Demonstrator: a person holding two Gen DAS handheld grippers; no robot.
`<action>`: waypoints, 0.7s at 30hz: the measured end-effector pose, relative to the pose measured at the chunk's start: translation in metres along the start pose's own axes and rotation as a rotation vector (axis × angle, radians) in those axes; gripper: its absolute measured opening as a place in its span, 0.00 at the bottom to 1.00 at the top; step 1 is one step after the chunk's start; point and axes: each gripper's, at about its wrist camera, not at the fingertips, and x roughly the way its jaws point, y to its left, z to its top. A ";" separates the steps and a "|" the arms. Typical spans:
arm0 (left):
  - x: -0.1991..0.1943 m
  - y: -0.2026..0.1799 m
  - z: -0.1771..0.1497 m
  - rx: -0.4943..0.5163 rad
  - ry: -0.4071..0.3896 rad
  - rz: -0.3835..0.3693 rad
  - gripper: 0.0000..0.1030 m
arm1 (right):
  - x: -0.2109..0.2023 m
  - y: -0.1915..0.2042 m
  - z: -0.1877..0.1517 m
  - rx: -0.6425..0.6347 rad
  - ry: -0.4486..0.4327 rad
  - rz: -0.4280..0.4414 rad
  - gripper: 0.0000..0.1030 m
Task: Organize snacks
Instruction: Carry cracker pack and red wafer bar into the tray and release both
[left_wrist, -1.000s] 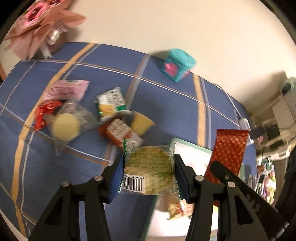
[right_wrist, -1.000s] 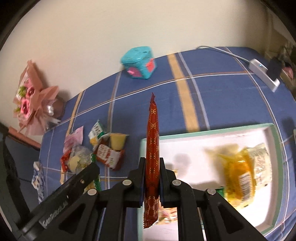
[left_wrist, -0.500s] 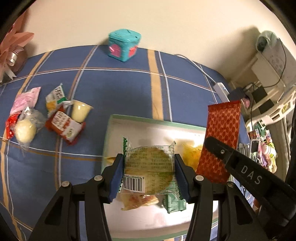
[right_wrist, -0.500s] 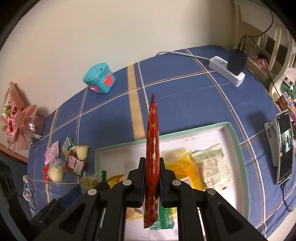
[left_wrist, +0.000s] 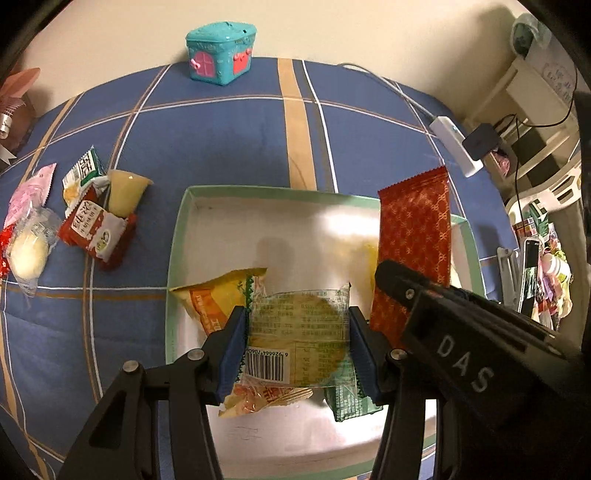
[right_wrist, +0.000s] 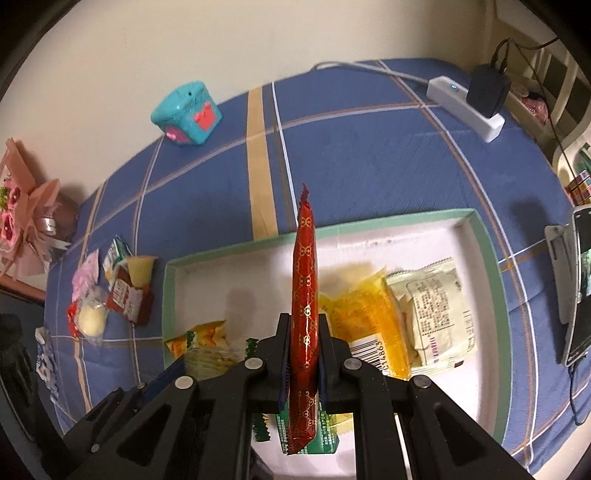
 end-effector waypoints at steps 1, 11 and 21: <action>0.000 0.000 0.000 0.000 0.001 0.003 0.54 | 0.003 0.000 -0.001 0.000 0.009 -0.003 0.13; -0.005 -0.001 0.002 0.004 -0.001 0.017 0.60 | 0.002 0.000 -0.001 0.009 0.025 -0.037 0.15; -0.018 0.004 0.006 -0.010 -0.024 0.019 0.64 | -0.022 -0.002 0.005 0.029 -0.019 -0.060 0.16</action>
